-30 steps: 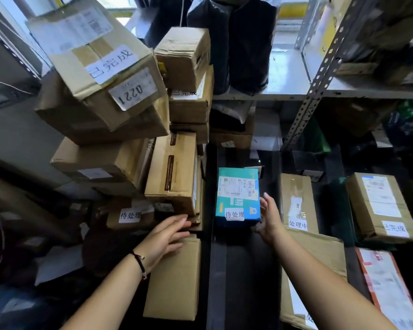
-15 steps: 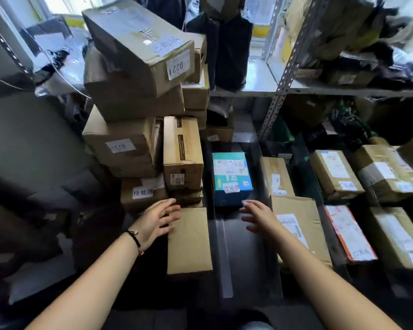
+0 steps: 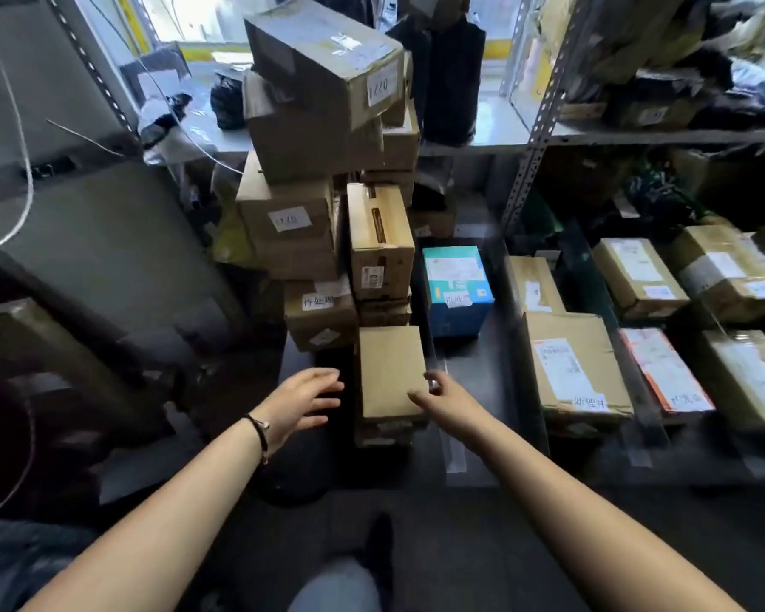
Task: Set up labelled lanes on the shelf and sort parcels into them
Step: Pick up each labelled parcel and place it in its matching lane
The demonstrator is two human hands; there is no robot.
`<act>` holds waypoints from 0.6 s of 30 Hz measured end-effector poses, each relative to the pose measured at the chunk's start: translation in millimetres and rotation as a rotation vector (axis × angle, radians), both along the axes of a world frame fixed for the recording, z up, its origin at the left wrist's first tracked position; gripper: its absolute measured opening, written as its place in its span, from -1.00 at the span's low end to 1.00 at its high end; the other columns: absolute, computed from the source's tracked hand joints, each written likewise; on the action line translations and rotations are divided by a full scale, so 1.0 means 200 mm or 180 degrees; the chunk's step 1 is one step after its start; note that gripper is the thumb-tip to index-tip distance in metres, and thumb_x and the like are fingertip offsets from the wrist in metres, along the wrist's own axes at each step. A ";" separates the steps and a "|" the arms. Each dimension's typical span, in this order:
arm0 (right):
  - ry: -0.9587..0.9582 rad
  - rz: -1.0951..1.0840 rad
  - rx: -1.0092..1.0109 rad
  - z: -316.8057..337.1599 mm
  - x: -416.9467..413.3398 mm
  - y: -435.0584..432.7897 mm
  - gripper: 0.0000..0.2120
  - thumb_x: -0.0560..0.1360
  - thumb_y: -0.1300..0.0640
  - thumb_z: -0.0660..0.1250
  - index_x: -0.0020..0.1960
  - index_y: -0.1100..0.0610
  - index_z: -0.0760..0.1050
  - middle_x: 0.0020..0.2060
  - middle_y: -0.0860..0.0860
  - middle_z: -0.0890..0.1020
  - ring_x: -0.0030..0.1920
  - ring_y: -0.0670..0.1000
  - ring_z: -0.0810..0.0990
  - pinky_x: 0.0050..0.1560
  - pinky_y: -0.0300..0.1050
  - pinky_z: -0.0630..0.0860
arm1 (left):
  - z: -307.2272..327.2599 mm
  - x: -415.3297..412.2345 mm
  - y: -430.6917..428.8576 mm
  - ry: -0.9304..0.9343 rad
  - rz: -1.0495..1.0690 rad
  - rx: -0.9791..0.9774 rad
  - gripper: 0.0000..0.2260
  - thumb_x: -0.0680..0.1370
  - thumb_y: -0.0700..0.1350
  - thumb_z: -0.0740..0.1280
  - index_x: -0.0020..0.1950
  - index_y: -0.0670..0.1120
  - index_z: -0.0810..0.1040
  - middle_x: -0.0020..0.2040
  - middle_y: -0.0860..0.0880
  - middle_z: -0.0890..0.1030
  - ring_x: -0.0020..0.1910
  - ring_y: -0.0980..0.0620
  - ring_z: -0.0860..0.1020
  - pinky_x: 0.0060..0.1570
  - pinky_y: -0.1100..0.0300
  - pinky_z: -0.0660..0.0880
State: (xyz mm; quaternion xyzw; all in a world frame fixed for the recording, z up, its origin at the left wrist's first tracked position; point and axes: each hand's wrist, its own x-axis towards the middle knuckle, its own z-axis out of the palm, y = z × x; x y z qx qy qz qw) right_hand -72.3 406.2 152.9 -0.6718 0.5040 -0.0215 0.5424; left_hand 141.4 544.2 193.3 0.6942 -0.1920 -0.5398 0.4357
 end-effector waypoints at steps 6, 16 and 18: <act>0.0608 0.0025 -0.0295 -0.04 0.09 0.20 -0.09 0.39 -0.30 0.35 0.61 0.03 0.14 0.48 0.15 0.37 0.45 0.18 0.39 0.43 0.13 0.39 | -0.01 0.00 0.18 -0.0245 -0.0369 0.0177 -0.85 0.64 0.02 0.27 0.19 0.07 0.54 0.20 0.01 0.62 0.15 0.01 0.60 0.25 -0.02 0.49; 0.1724 -0.0148 -0.0719 -0.10 0.38 0.26 0.19 0.19 -0.53 0.42 0.58 -0.02 -0.04 0.52 0.20 0.14 0.47 0.31 0.26 0.41 0.28 0.31 | -0.10 0.23 0.23 -0.0153 -0.0624 0.0365 -0.90 0.64 0.01 0.28 0.14 0.10 0.53 0.18 0.03 0.61 0.16 0.04 0.59 0.16 0.07 0.52; 0.1778 -0.0245 -0.0795 -0.12 0.41 0.27 0.12 0.25 -0.39 0.49 0.57 0.00 -0.01 0.48 0.22 0.19 0.41 0.33 0.29 0.39 0.26 0.33 | -0.13 0.29 0.23 -0.0135 -0.0622 0.0409 -0.90 0.64 0.01 0.28 0.13 0.10 0.53 0.18 0.03 0.61 0.14 0.05 0.60 0.11 0.09 0.52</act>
